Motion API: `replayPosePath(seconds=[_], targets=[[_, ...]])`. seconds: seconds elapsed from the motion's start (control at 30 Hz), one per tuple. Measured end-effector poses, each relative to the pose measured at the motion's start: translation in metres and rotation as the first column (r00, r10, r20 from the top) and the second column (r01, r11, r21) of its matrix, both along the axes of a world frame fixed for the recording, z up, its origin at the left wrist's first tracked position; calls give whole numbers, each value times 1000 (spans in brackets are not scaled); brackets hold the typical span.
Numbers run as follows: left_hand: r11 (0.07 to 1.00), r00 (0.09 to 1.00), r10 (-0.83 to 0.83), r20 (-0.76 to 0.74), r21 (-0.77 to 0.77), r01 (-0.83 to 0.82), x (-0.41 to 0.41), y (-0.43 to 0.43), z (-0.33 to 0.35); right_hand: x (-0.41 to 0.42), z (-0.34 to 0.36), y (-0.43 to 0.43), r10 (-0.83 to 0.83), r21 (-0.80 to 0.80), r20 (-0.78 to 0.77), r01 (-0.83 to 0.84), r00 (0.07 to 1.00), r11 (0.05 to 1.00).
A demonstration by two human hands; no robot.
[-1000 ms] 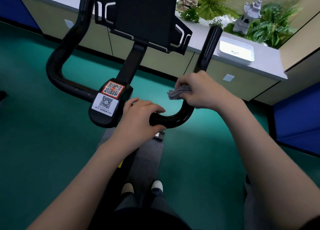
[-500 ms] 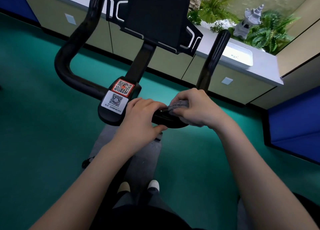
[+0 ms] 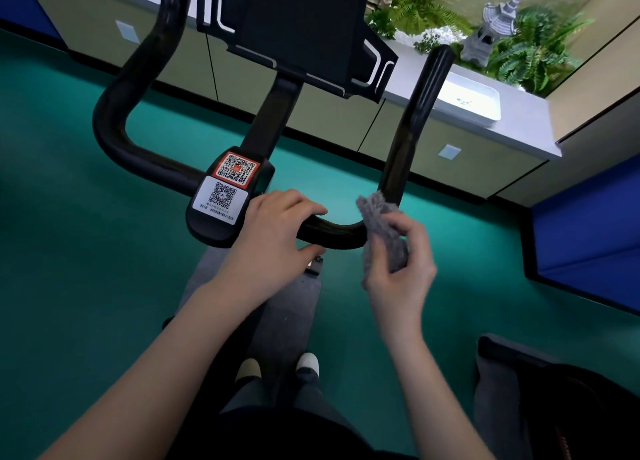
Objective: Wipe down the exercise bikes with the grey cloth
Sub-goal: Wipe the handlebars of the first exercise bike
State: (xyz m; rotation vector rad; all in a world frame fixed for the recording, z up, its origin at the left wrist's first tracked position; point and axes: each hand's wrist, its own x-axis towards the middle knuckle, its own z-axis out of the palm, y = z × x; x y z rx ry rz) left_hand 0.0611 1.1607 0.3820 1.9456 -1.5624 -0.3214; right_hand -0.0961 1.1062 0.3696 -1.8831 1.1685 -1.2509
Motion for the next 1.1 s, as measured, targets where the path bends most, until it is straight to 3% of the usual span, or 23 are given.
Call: replayPosePath(seconds=[0.13,0.33,0.57,0.9,1.1], targets=[[1000,1000,-10,9,-1,10,-1,0,0,4,-8,29,59,-37,47,-57,997,998],[999,999,-32,3,-16,32,0,4,2,-6,-6,1,-218,-22,144,223,965,975],[997,987,-18,162,-77,30,10,17,8,15,-18,10,-267,-9,170,272,949,962],[996,974,56,219,-82,-39,39,33,14,37,-9,42,-347,-130,19,347,938,929],[992,982,83,172,-107,-65,56,44,9,62,-5,52,-324,-156,-35,315,946,936]])
